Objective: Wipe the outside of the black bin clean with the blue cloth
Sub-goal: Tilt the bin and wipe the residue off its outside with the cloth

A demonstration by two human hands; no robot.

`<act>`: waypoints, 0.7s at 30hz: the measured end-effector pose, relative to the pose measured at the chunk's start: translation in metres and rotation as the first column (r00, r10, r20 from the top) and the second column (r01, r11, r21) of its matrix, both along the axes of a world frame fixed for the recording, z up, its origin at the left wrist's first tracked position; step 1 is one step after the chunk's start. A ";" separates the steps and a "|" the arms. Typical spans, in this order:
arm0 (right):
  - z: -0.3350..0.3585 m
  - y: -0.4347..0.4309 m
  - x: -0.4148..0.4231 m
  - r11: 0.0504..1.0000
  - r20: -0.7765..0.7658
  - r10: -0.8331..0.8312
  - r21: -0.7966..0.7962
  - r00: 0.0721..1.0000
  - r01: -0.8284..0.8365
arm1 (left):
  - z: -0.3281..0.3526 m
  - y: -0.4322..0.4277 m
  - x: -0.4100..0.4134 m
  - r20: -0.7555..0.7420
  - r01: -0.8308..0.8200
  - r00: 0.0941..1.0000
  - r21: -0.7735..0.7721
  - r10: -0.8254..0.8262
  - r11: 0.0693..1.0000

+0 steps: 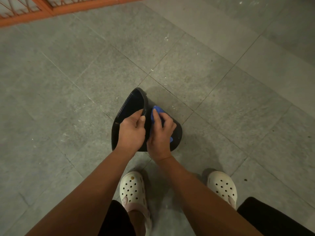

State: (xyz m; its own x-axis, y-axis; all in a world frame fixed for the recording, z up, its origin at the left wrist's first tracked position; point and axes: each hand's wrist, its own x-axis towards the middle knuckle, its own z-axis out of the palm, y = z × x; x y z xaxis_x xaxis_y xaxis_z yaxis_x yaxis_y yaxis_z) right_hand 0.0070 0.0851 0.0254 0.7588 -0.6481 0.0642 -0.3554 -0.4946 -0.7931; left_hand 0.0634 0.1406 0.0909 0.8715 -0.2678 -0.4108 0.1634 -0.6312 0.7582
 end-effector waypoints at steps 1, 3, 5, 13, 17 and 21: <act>0.000 0.000 0.001 1.000 -0.010 0.004 -0.009 1.000 -0.004 | 0.000 -0.001 0.000 0.000 0.002 1.000 0.000 -0.002 1.000; 0.002 -0.002 0.006 0.999 -0.041 -0.007 0.047 0.999 0.008 | -0.002 -0.001 0.000 0.000 -0.003 1.000 -0.001 0.003 1.000; 0.006 -0.008 0.016 0.996 -0.103 0.028 0.082 0.994 -0.020 | -0.003 0.002 0.001 0.014 -0.002 1.000 0.015 0.002 1.000; 0.005 -0.042 0.040 0.961 -0.332 0.257 0.188 0.908 -0.203 | -0.007 0.007 -0.001 0.055 -0.075 0.996 0.040 0.072 0.996; -0.020 -0.050 0.023 0.973 -0.499 0.174 0.218 0.849 -0.071 | -0.008 0.010 -0.001 0.049 -0.118 0.992 0.068 0.115 0.991; -0.041 -0.058 -0.005 0.968 -0.554 0.101 0.247 0.827 0.047 | -0.007 0.010 0.000 0.048 -0.121 0.992 0.100 0.117 0.988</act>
